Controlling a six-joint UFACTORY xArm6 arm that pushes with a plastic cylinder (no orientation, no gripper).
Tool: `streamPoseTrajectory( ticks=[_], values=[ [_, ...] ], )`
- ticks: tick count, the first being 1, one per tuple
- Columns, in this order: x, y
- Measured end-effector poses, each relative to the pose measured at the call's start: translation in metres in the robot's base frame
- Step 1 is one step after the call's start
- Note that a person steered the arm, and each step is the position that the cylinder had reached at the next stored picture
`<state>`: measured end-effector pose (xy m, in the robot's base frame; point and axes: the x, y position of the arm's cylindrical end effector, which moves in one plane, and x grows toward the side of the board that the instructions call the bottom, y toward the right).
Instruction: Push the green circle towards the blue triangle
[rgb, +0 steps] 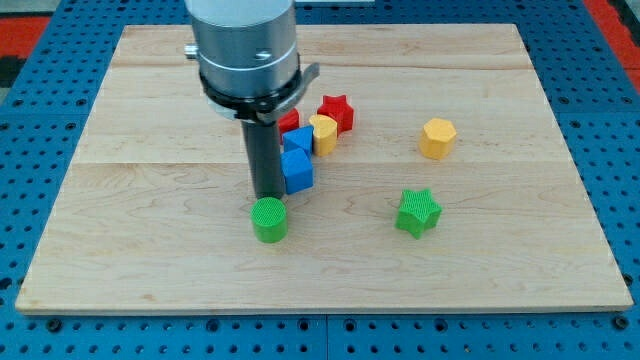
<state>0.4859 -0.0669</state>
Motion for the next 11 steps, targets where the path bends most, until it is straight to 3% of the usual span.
streamPoseTrajectory(
  ticks=[1, 3, 4, 6, 8, 11],
  values=[
    [-0.003, -0.014],
    [0.048, -0.065],
    [0.065, -0.044],
    [0.059, -0.005],
    [0.024, 0.034],
    [-0.001, 0.057]
  ],
)
